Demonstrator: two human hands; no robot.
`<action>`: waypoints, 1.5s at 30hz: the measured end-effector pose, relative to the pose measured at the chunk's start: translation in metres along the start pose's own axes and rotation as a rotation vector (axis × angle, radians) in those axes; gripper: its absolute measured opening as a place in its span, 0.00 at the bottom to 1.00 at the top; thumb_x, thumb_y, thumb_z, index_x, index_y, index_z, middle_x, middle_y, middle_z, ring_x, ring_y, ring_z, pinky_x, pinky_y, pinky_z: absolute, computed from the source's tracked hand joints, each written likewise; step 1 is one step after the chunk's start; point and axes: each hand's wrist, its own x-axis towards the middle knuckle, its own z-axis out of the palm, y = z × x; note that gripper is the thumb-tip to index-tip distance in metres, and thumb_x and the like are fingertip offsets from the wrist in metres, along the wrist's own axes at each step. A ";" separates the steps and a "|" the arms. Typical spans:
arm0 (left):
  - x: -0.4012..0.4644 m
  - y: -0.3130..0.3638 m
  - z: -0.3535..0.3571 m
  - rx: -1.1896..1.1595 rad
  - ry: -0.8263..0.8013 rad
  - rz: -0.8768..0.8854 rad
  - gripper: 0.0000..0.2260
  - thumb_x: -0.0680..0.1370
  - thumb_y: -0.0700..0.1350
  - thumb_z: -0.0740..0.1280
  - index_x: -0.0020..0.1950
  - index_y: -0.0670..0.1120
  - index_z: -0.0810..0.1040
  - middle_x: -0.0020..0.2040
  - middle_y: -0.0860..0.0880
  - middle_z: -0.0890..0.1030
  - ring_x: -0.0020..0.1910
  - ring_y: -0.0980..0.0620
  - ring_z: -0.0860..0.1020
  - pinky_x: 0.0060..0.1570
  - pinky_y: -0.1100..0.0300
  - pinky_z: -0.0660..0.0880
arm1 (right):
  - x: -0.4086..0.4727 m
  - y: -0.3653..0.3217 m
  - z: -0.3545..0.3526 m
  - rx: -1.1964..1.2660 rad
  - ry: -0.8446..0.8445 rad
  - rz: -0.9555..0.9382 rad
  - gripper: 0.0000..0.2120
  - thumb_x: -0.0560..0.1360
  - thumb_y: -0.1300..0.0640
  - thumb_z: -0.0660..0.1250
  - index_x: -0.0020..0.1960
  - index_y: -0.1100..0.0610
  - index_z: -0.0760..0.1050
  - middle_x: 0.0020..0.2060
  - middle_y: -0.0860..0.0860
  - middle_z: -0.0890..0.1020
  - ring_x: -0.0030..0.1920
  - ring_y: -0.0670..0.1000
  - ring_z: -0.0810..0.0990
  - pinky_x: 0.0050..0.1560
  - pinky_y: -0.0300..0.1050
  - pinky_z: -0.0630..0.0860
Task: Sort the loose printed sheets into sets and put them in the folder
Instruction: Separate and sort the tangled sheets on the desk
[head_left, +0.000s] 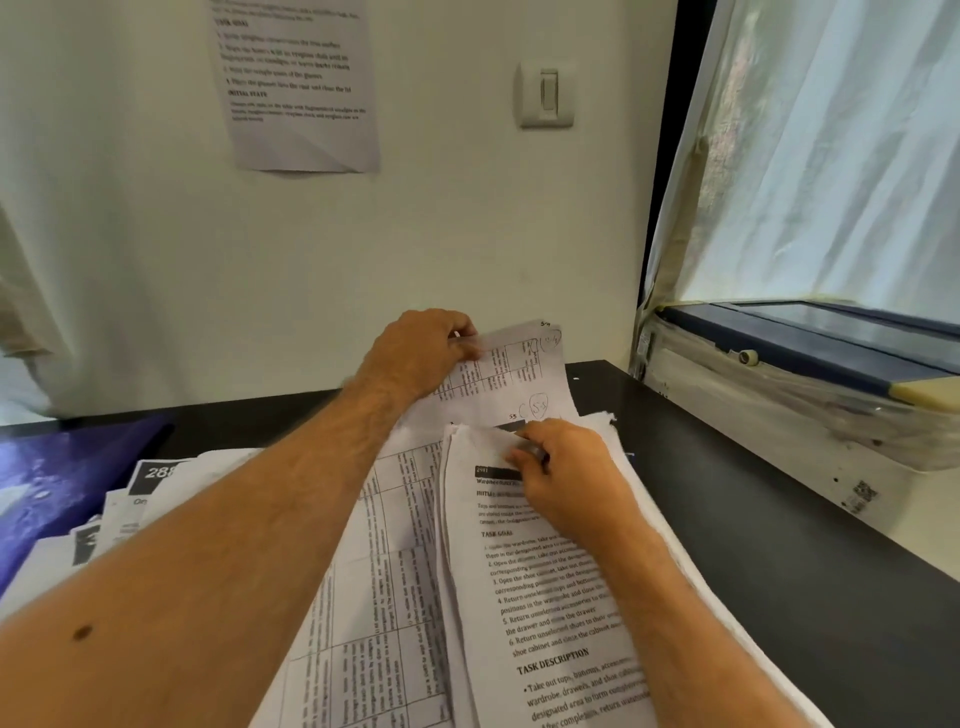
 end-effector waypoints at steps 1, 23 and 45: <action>-0.001 0.001 -0.007 -0.008 0.022 0.024 0.03 0.78 0.55 0.69 0.48 0.57 0.81 0.46 0.57 0.81 0.45 0.55 0.80 0.50 0.57 0.77 | 0.003 -0.005 -0.008 -0.020 0.023 -0.035 0.10 0.80 0.50 0.65 0.58 0.52 0.79 0.47 0.44 0.79 0.45 0.42 0.77 0.48 0.33 0.75; -0.051 0.055 -0.165 -0.491 0.773 0.140 0.22 0.76 0.47 0.74 0.66 0.50 0.68 0.55 0.53 0.78 0.49 0.55 0.82 0.46 0.61 0.82 | 0.087 -0.163 -0.159 -0.247 0.791 -0.436 0.06 0.79 0.59 0.65 0.50 0.61 0.78 0.41 0.55 0.82 0.39 0.50 0.75 0.43 0.42 0.74; -0.153 -0.044 -0.076 -0.915 0.178 -0.478 0.09 0.83 0.48 0.63 0.60 0.48 0.78 0.50 0.46 0.86 0.48 0.44 0.85 0.52 0.41 0.82 | 0.022 -0.146 -0.001 0.016 0.135 -0.116 0.13 0.78 0.56 0.65 0.62 0.50 0.75 0.49 0.47 0.80 0.48 0.49 0.77 0.52 0.45 0.78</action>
